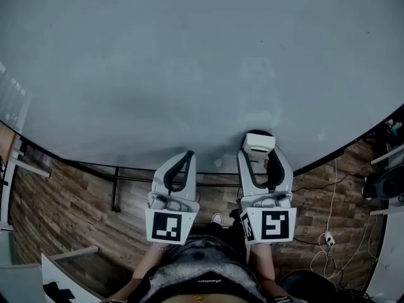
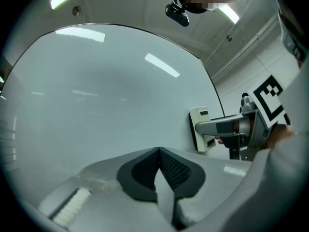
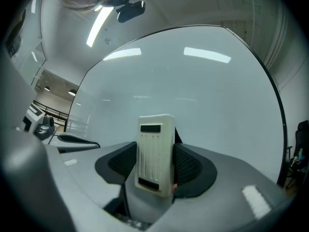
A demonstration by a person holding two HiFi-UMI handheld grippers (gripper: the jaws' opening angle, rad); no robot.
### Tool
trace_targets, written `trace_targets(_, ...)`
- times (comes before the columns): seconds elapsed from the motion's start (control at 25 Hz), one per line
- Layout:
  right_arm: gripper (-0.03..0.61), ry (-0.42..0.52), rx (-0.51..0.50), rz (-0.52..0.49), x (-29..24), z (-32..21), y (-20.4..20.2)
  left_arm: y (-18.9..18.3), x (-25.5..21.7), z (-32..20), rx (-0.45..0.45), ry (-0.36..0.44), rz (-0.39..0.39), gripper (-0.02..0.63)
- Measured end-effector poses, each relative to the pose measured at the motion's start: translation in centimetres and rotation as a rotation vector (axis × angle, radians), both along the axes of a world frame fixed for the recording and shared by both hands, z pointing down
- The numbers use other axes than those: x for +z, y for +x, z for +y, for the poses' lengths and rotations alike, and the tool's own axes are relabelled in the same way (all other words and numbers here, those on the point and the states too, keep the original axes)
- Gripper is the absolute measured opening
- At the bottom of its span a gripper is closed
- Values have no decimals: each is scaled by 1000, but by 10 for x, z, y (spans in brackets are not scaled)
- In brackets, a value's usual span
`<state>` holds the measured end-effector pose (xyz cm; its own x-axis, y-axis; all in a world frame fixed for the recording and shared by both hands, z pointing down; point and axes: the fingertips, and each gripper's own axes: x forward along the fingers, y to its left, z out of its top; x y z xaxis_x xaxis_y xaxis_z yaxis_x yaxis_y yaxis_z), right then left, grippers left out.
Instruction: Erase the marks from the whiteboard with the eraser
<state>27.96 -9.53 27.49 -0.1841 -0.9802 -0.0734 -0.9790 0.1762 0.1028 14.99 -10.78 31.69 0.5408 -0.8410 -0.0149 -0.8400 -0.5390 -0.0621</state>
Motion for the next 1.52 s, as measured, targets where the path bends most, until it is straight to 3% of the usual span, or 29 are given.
trace_targets(0.2, 244, 0, -10, 13, 1, -11, -38, -22, 1, -9, 33, 3, 10, 5)
trace_targets(0.4, 244, -9, -3, 32, 7, -29, -88, -66, 11, -26, 39, 1, 19, 5)
trace_targets(0.56, 244, -5, -3, 34, 5, -29, -89, -64, 9, -23, 44, 3, 21, 5)
trace_targets(0.76, 244, -12, -27, 64, 12, -48, -165, -134, 20, -39, 37, -14, 40, 5)
trace_targets(1.0, 244, -23, -47, 92, 8, -45, -169, -141, 20, -36, 33, -21, 27, 5)
trace_targets(1.28, 245, 52, -44, 76, -14, -43, -173, -151, 19, -33, 49, -10, 11, 5)
trace_targets(1.52, 245, 61, -8, 87, -10, -42, -181, -174, 21, -27, 51, -14, 3, 5)
